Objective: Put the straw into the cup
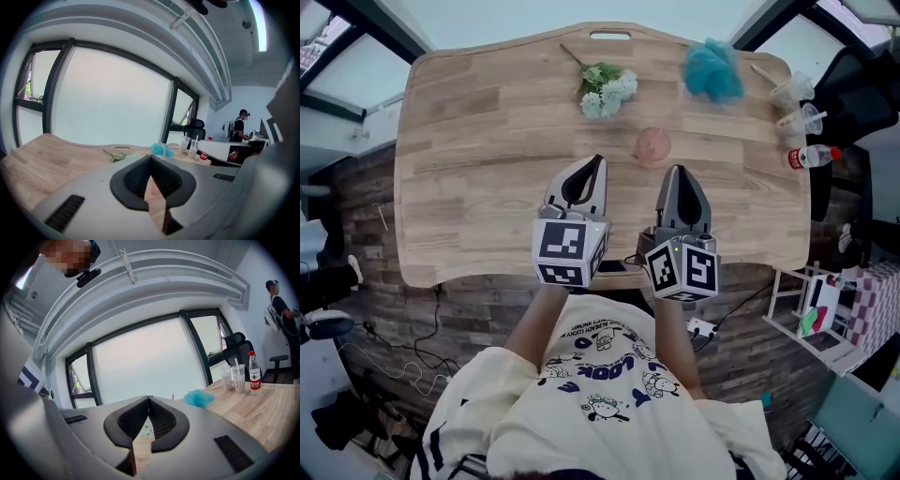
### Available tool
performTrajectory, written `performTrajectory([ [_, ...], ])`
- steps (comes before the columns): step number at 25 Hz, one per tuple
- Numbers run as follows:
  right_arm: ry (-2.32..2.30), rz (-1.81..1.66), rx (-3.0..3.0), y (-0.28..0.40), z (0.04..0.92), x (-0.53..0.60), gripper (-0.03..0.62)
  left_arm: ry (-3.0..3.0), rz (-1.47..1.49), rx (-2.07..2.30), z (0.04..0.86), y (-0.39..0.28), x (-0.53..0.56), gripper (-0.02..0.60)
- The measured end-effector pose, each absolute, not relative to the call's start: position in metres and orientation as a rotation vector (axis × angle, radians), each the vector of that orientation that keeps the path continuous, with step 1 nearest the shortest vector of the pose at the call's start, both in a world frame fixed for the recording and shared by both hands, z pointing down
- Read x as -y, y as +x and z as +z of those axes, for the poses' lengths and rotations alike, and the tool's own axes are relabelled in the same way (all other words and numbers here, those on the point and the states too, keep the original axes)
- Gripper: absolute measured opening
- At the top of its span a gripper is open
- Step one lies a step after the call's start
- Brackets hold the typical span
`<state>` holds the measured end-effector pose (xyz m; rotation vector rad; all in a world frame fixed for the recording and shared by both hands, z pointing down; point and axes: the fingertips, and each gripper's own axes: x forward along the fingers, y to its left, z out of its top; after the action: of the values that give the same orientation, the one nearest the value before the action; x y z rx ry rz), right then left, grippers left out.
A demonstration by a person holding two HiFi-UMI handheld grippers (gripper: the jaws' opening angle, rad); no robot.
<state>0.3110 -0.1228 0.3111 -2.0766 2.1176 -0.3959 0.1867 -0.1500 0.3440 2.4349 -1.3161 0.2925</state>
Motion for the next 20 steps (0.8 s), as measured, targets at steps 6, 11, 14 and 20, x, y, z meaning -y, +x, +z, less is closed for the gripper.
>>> performTrajectory([
  [6,-2.064,-0.384,-2.129,0.308,0.305,0.115,-0.005,2.469,0.27,1.335,0.329,0.187,0.145,0.025],
  [11,-2.059,-0.387,-2.147,0.303,0.303,0.11,-0.005,2.484,0.262,1.339,0.322,0.186,0.139,0.025],
  [14,-2.055,-0.384,-2.162,0.3,0.303,0.108,-0.006,2.484,0.262,1.34,0.321,0.184,0.137,0.025],
  [20,-2.07,-0.393,-2.167,0.3,0.304,0.103,-0.006,2.485,0.264,1.338,0.321,0.183,0.134,0.025],
])
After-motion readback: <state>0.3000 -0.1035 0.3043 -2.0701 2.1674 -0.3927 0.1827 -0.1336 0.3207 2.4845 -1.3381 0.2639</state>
